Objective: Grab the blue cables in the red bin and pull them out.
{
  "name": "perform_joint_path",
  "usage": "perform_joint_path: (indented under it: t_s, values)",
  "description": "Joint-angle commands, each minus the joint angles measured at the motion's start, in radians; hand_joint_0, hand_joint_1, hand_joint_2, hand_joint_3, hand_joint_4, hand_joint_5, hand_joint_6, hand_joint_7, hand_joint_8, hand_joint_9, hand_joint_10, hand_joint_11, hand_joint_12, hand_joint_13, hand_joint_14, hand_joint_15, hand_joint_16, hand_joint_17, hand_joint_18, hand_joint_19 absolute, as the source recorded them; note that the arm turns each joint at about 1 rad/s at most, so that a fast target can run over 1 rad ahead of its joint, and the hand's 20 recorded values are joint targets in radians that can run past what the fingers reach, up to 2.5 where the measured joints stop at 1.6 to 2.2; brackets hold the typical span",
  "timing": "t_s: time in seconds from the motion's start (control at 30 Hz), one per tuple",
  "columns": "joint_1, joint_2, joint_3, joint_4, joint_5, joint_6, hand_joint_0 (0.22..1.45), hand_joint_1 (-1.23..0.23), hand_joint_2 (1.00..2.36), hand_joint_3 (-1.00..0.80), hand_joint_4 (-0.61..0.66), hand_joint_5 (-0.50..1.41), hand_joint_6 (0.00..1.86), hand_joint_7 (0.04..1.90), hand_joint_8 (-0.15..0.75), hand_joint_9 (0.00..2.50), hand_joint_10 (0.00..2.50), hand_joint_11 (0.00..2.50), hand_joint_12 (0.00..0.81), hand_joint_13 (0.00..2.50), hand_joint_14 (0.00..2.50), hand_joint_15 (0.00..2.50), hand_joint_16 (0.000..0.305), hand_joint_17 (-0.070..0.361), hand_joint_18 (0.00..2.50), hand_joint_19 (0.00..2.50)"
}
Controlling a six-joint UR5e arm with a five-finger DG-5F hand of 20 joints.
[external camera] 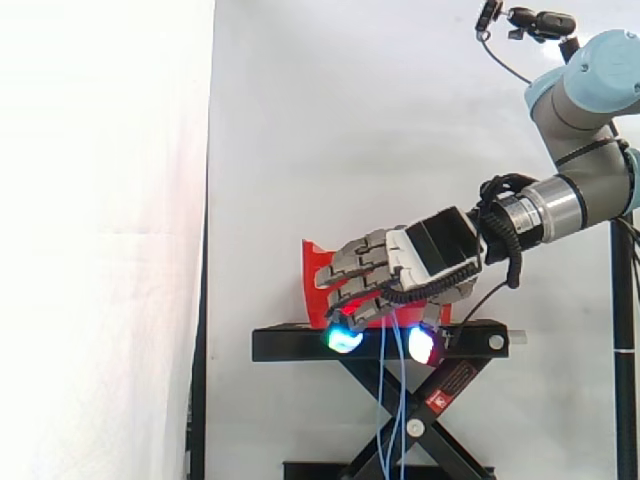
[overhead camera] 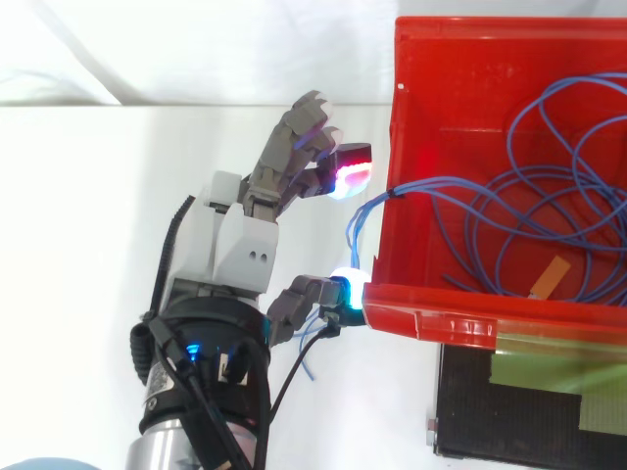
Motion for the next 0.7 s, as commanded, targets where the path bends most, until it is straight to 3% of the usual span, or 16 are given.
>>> perform_joint_path:
  t_s: [0.0,0.67]
  values:
    - [-0.002,0.0,0.0,0.001,0.0,-0.001,0.8,-0.86,1.0,-1.0,0.19,0.54,0.01,0.57,0.257,0.51,0.01,0.44,0.315,0.3,0.01,0.33,0.042,0.094,0.26,0.49]
    - [0.006,0.0,0.0,0.009,-0.005,-0.009,0.81,-0.86,1.0,-1.0,0.19,0.56,0.01,0.59,0.26,0.53,0.01,0.46,0.316,0.32,0.01,0.34,0.042,0.094,0.28,0.5]
